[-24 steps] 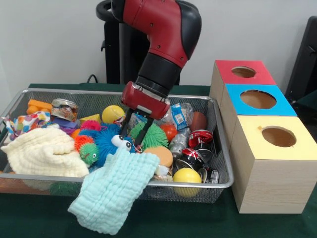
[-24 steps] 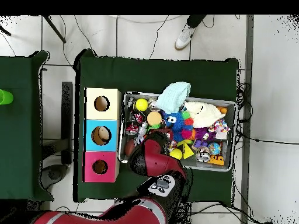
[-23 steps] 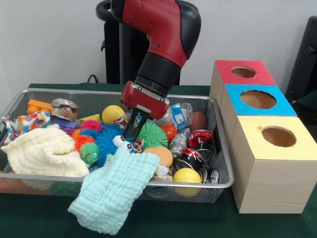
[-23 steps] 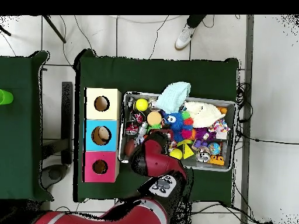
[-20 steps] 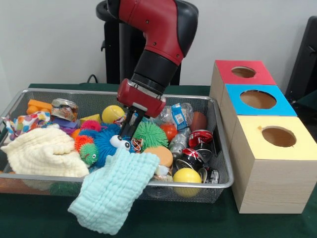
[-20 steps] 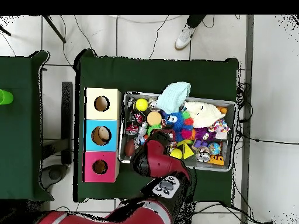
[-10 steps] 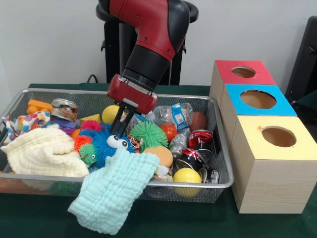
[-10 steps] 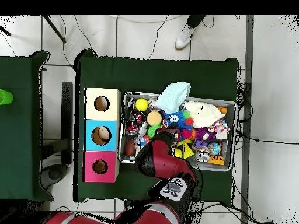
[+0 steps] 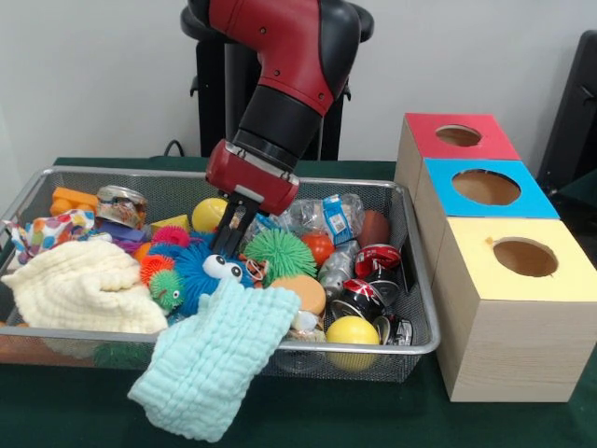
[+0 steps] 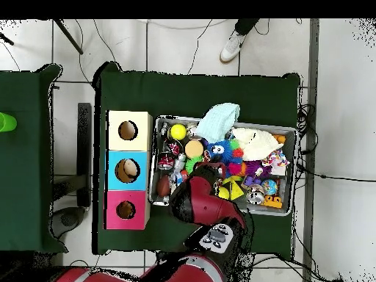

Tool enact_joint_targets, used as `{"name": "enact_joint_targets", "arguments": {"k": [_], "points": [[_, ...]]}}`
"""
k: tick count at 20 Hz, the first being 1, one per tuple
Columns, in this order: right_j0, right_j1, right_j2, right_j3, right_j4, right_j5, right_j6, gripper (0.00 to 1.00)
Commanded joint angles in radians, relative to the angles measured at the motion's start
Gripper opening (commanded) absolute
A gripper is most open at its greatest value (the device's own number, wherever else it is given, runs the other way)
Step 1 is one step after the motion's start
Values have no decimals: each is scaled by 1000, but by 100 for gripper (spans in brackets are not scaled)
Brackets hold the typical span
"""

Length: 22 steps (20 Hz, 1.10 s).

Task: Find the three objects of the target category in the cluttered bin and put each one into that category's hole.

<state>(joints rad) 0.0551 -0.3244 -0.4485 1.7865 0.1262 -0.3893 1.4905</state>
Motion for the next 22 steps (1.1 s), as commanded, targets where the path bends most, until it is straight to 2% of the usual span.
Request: {"name": "enact_joint_targets", "arguments": {"k": [1,10,11,22], "points": [[6,15,68,38,5,-92,239,0],[13,13,65,31,10,-69,232,0],[11,12,67,31,9,-75,237,100],[22,21,63,23,30,-77,239,100]]}}
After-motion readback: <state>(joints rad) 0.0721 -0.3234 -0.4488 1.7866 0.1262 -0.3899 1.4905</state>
